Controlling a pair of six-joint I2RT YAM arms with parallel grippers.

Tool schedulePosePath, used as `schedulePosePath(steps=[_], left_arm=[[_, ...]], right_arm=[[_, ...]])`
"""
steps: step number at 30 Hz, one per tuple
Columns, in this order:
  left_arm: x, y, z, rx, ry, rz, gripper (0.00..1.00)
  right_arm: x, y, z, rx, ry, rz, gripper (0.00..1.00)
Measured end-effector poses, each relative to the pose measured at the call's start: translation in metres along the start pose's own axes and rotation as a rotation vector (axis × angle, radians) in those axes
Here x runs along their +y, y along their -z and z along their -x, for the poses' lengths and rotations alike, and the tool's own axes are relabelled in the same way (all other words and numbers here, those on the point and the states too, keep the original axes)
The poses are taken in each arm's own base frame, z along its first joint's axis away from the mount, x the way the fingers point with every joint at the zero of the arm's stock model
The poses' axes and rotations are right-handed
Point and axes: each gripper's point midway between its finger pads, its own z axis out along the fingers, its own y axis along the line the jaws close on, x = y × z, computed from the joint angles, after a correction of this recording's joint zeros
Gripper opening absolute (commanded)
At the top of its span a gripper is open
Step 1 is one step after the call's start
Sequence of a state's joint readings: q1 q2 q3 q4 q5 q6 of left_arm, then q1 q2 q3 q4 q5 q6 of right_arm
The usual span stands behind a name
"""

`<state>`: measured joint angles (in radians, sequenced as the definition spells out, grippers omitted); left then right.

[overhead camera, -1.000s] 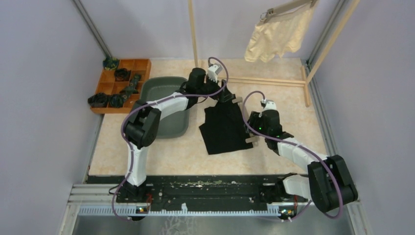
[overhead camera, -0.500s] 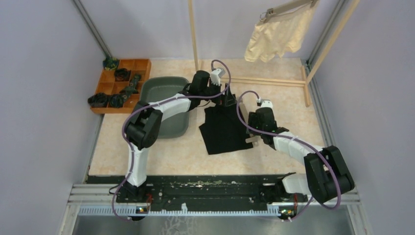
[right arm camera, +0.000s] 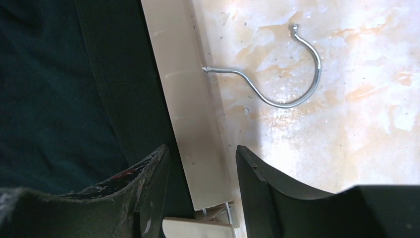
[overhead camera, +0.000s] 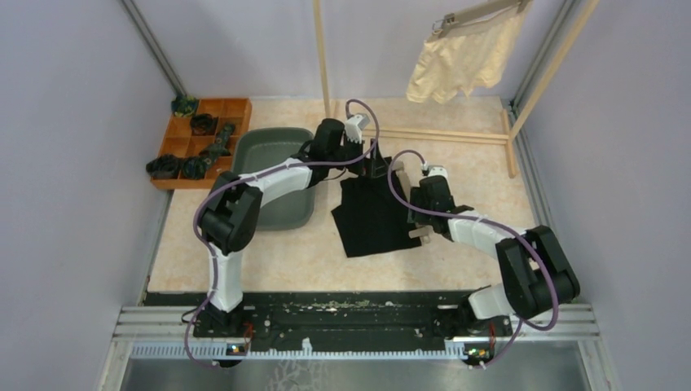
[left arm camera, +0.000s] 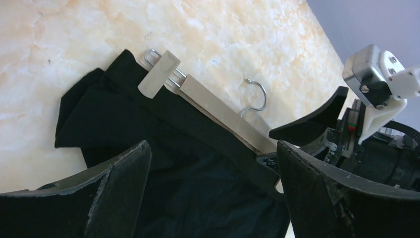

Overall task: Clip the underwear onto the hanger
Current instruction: Pick up the hanger at the center of the board.

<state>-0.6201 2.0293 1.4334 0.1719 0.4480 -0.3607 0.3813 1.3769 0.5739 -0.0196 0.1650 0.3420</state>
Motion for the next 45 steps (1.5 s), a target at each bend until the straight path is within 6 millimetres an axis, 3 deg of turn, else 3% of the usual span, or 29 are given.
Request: schedulePosePath(steps=[3,9,12,19,29,45], left_arm=[[-0.001,0.005,-0.005,0.006,0.014,0.005,1.0],[-0.003,0.018,-0.009,-0.004,0.038,0.007,1.0],[-0.004,0.025,-0.01,-0.012,0.045,0.006,1.0],[-0.011,0.029,-0.017,-0.026,0.089,-0.03,1.0],[-0.039,0.027,-0.028,-0.045,0.224,-0.236,1.0],[-0.051,0.01,-0.036,-0.068,0.318,-0.34,1.0]], right_arm=[[0.002,-0.004,0.0,0.019,0.01,-0.011,0.46],[0.004,-0.011,0.001,0.04,0.023,-0.028,0.13],[0.003,-0.011,0.002,0.037,0.023,-0.036,0.05],[0.007,0.0,0.007,-0.008,0.05,-0.05,0.01],[0.02,0.029,0.034,-0.153,0.064,-0.007,0.0],[0.044,0.036,0.028,-0.168,0.137,0.022,0.0]])
